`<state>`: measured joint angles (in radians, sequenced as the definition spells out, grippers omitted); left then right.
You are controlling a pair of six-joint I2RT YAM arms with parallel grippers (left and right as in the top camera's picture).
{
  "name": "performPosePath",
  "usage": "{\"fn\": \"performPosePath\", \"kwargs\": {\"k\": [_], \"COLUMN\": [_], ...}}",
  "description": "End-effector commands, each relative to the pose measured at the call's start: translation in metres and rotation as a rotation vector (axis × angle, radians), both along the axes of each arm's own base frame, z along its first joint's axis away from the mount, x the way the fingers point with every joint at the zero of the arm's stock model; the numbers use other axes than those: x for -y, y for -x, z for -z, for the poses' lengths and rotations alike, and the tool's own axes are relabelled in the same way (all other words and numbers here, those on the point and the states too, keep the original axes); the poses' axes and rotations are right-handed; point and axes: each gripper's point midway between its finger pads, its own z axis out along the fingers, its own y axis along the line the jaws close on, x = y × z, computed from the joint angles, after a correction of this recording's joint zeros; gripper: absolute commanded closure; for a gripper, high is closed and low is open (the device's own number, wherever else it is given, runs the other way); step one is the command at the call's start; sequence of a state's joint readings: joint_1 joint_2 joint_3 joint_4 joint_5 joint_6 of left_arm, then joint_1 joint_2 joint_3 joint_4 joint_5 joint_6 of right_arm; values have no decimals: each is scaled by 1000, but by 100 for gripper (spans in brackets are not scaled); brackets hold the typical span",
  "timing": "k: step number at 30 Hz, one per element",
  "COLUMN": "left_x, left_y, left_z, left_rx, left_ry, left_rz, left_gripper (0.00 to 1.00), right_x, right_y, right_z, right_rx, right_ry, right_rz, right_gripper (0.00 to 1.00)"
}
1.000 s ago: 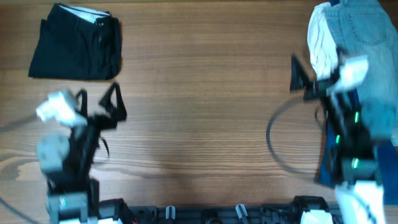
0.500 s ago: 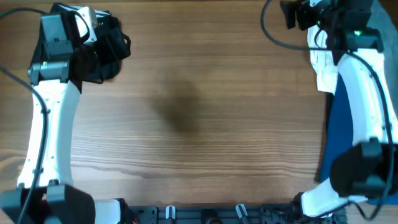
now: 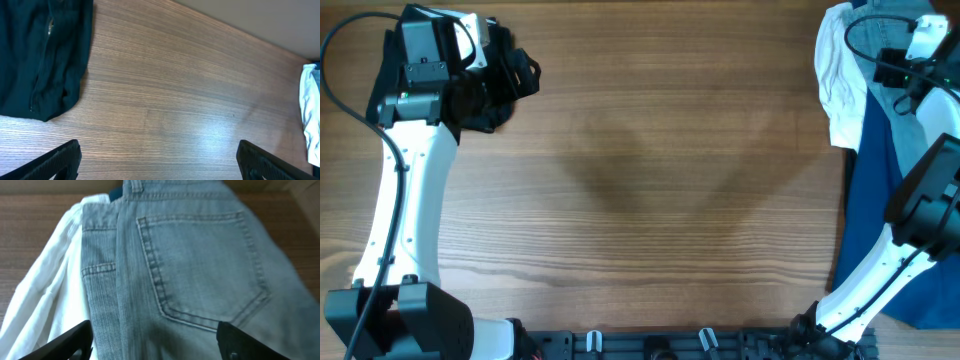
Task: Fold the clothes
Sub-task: 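Reach the right gripper into the clothes pile and grasp the denim shorts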
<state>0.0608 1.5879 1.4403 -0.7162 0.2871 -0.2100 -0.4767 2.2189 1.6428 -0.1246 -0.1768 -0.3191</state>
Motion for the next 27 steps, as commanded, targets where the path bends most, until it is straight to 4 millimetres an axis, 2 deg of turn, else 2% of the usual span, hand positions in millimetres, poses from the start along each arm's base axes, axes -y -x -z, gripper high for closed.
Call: {"fn": "performPosePath", "kwargs": {"k": [1, 4, 7, 11, 15, 16, 17, 20, 21, 22, 23, 25, 27], "left_x": [11, 15, 17, 17, 17, 17, 17, 17, 17, 17, 17, 17, 17], "left_y": [-3, -3, -3, -3, -3, -3, -3, -3, -3, -3, -4, -5, -8], "left_z": [-6, -6, -6, -6, -6, -6, -6, -6, -6, -6, -7, -8, -10], "left_rx": [18, 18, 19, 18, 18, 18, 18, 18, 19, 22, 25, 34, 46], "left_ry": [5, -3, -6, -6, -6, -6, -6, -6, -6, -6, -6, -6, -7], "left_rz": [41, 47, 50, 49, 49, 49, 49, 49, 49, 49, 49, 49, 49], "left_gripper": [0, 0, 0, 0, 0, 0, 0, 0, 0, 0, 0, 0, 0], "right_x": [-3, -4, -3, 0, 7, 8, 9, 21, 23, 24, 24, 24, 20], "right_y": [-9, -9, -9, -7, -5, -5, -4, 0, 1, 2, 2, 1, 2], "right_z": [19, 34, 35, 47, 54, 54, 54, 54, 54, 53, 49, 31, -1], "right_rx": [3, -14, -12, -34, -47, -47, -48, -54, -55, -53, -46, -24, 14], "right_ry": [-22, -36, -34, -29, -10, -9, -8, 1, 2, 1, -4, -9, -8], "right_rz": [-20, -23, -21, -3, 25, 25, 31, 97, 100, 102, 110, 115, 109], "right_gripper": [22, 25, 28, 33, 33, 39, 50, 55, 62, 73, 96, 96, 96]}}
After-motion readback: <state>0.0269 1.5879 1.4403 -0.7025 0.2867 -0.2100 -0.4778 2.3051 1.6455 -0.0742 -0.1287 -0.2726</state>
